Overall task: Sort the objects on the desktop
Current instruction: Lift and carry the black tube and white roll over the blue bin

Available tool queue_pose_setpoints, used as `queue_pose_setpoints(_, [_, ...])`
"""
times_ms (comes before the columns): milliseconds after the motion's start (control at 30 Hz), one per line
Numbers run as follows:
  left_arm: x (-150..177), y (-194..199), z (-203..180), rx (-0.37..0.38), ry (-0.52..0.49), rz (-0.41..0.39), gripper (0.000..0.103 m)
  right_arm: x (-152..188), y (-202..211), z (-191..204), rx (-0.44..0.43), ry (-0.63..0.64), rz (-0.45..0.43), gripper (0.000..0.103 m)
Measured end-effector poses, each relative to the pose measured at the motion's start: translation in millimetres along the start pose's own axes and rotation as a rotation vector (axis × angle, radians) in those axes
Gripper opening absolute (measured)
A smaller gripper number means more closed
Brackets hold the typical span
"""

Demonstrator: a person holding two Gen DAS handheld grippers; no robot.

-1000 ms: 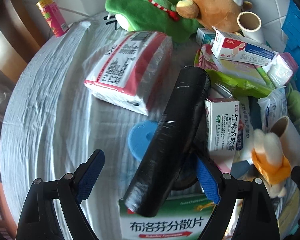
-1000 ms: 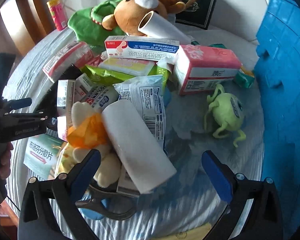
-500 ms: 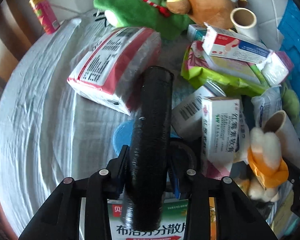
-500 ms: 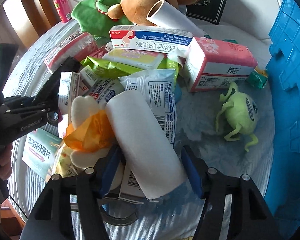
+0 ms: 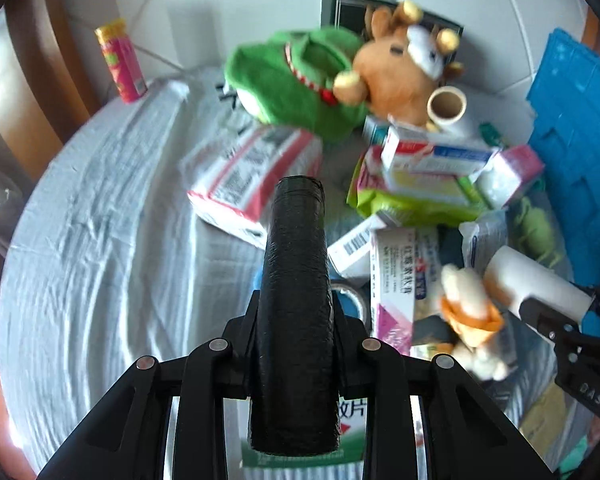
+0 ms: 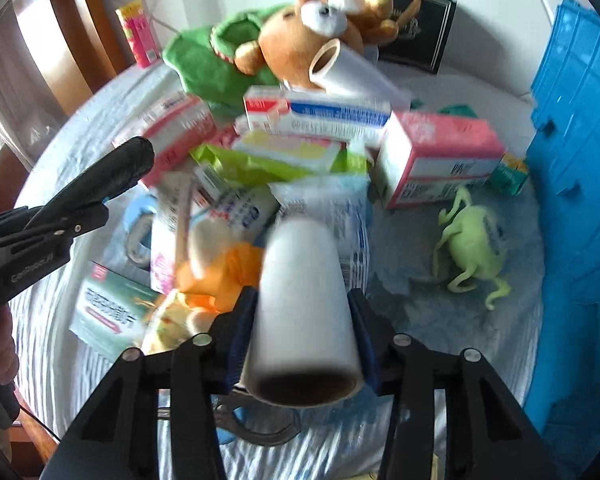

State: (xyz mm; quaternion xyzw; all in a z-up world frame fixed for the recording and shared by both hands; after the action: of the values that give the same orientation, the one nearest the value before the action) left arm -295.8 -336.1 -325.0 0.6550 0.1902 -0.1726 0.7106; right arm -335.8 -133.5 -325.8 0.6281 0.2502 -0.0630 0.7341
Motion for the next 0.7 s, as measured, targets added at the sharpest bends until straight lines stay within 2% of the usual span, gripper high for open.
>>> queue_pose_setpoints(233, [-1.3, 49.7, -1.1, -0.025, 0.026, -0.064, 0.028, -4.4, 41.6, 12.2, -0.025, 0.009, -0.079, 0.045])
queue_pose_setpoints(700, [-10.3, 161.1, -24.7, -0.058, 0.049, -0.219, 0.028, -19.4, 166.9, 31.2, -0.058, 0.088, -0.337, 0.045])
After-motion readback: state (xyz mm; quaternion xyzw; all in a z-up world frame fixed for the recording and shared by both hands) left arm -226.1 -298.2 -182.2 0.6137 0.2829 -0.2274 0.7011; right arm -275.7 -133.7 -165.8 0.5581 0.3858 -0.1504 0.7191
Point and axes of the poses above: each gripper's, at about its wrist camera, not at the fingertips, and y roughly against the way its jaws point, z to its left, x to its underside, the point moved 5 cm from there along -y, roughly the way its jaws point, and after that the axes turned 8 degrees about -y, right-handed, at the moved point
